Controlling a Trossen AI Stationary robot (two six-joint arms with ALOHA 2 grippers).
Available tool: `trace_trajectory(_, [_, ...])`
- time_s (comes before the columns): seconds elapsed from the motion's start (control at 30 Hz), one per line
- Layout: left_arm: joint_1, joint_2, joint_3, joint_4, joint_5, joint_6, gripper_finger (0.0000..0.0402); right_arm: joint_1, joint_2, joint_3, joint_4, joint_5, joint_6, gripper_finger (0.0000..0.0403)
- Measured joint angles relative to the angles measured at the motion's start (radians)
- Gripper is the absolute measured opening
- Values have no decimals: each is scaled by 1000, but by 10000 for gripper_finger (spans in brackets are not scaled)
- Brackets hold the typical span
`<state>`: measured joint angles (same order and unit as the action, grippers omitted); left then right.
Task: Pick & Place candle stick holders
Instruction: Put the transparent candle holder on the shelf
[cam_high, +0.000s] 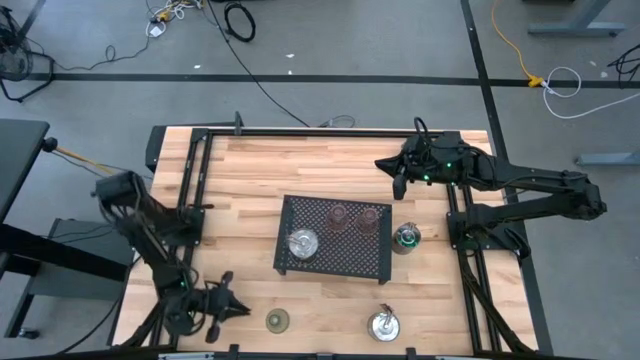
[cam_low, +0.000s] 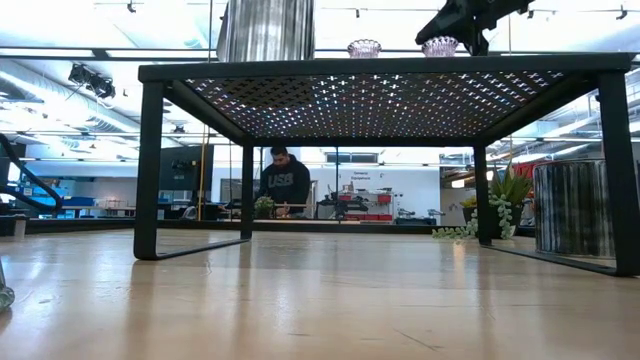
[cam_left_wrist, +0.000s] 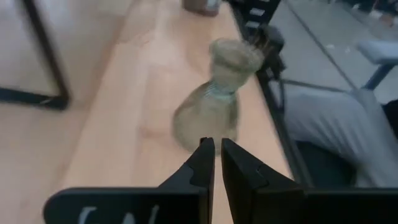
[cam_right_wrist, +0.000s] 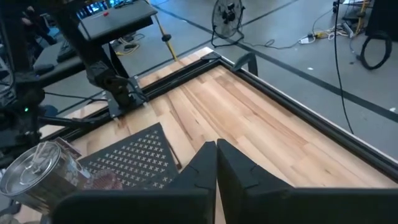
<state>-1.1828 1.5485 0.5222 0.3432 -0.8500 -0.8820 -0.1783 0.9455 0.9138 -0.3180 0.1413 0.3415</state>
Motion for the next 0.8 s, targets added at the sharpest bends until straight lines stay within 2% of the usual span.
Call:
trace_trajectory(0.1, [2, 91, 33, 77, -4, 56, 32, 0, 0, 0, -2, 9, 18, 13])
trace_trajectory(0.3, [3, 197, 116, 97, -33, 134, 32, 0, 0, 0, -14, 34, 43, 13])
trace_trajectory(0.63, [12, 217, 146, 99, -43, 146, 32, 0, 0, 0, -21, 33, 66, 13])
trace_trajectory(0.8, [49, 217, 146, 106, 24, 146, 50, 0, 0, 0, -21, 34, 69, 13])
